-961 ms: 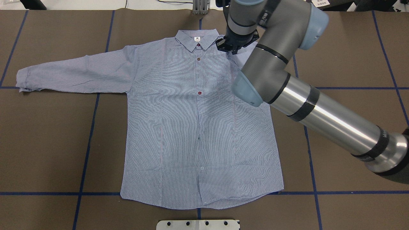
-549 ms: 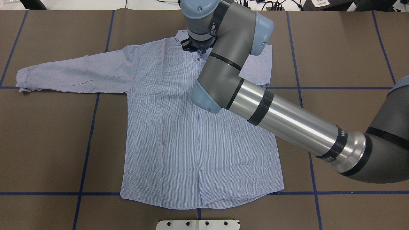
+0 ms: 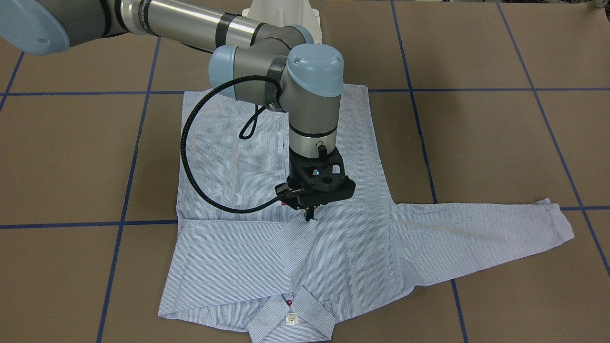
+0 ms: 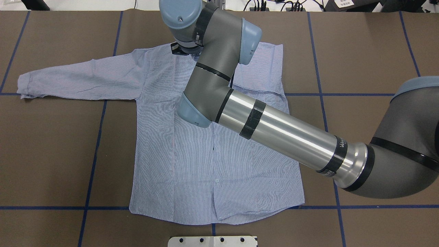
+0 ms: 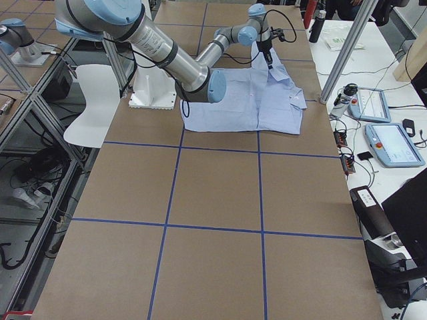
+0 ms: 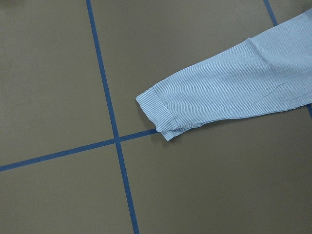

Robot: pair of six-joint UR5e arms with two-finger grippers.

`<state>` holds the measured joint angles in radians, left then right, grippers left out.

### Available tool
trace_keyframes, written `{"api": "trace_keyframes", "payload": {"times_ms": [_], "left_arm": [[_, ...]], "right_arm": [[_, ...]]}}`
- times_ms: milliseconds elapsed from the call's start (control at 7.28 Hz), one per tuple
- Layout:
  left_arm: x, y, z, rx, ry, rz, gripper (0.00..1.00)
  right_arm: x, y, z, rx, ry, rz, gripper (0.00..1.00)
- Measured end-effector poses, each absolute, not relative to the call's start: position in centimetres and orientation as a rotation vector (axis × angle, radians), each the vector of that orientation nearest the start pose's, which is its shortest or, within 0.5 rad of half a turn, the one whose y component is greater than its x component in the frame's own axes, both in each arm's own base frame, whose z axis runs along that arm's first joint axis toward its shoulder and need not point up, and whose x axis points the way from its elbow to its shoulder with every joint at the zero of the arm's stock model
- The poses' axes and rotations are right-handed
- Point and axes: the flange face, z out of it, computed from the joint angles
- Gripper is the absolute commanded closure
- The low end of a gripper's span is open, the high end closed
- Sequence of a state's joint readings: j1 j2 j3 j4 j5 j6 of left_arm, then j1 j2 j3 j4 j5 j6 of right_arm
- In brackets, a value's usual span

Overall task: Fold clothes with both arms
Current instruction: 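Lift the cuff with the right gripper and carry it across the shirt body, then lay the sleeve across the chest below the collar with the right gripper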

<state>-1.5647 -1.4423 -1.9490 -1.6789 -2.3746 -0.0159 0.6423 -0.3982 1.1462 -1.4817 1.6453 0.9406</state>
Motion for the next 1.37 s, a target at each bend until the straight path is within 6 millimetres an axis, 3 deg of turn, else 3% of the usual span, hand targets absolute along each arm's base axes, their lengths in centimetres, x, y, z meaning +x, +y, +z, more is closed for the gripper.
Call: {"api": "trace_keyframes", "payload": {"times_ms": [275,412,549,824,1099,1373], "left_arm": [[-5.9,-44.4,52.0,0.325,0.799,0.133,0.00],[-5.9,-44.4,52.0,0.325,0.799,0.133,0.00],[-5.9,-44.3,52.0,0.323,0.799,0.133,0.00],[-5.9,-44.3,52.1,0.323,0.799,0.132,0.00],[-5.9,-44.3,52.1,0.322,0.799,0.132,0.00],[-5.9,-44.1,52.1,0.321,0.799,0.131,0.00]], "right_arm": [[-59.8,-58.1,4.7,0.461,-0.715,-0.006,1.00],[-60.9,-57.6,4.5,0.470,-0.709,0.000,0.95],[-62.1,-57.2,4.1,0.478,-0.703,0.007,0.02],[-64.4,-56.3,3.8,0.494,-0.703,0.030,0.01],[-65.8,-55.8,2.3,0.509,-0.702,0.050,0.00],[-66.0,-56.2,3.3,0.495,-0.702,0.044,0.01]]}}
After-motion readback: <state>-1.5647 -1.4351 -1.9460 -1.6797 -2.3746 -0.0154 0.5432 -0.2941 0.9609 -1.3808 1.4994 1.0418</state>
